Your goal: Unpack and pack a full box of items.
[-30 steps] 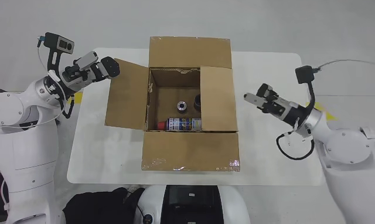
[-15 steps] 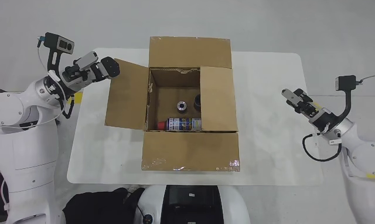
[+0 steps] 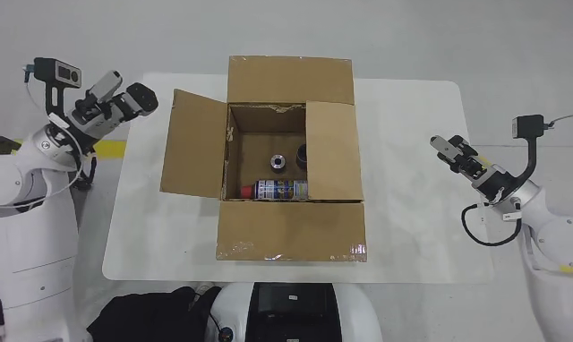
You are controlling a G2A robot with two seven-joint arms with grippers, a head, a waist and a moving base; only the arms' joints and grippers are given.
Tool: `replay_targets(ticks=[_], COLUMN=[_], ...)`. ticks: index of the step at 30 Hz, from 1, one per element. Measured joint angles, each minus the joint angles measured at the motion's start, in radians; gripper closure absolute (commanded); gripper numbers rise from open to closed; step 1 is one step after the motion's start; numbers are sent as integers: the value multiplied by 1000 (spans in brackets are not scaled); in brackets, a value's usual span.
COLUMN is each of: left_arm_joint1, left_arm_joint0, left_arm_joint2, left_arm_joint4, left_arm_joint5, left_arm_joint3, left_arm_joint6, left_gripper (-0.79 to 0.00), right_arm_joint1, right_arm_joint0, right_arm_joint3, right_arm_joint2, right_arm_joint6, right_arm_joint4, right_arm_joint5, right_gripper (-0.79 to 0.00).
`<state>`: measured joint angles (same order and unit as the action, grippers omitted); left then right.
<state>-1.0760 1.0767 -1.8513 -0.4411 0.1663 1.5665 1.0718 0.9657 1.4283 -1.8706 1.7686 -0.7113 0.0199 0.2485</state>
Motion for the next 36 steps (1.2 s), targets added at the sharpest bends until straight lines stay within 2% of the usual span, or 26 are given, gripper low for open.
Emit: replay_targets(ticks=[5,15,24,30,36], left_arm_joint1=[8,10,8,5,-2], left_arm_joint0=[29,-4,-46,-104,-178], left_arm_joint2=[-14,100,202,257,336], left_arm_joint4=[27,49,7,-27,-66], left_arm_joint5=[-2,28,34,54,58], left_arm_joint3=[-33,-155,-129,-119,-137], left_arm_joint6=[-27,-5,63,61,107], left_gripper=[-785,-785,-785,-785,-785], right_arm_joint1=[0,0,0,0,0], right_arm_joint0=[0,0,0,0,0], right_arm_joint3=[0,0,0,0,0], right_arm_joint2=[0,0,0,0,0], right_arm_joint6=[0,0,0,0,0], right_arm_joint4=[0,0,0,0,0], right_arm_joint5=[0,0,0,0,0], right_gripper=[-785,-785,-785,-785,-785])
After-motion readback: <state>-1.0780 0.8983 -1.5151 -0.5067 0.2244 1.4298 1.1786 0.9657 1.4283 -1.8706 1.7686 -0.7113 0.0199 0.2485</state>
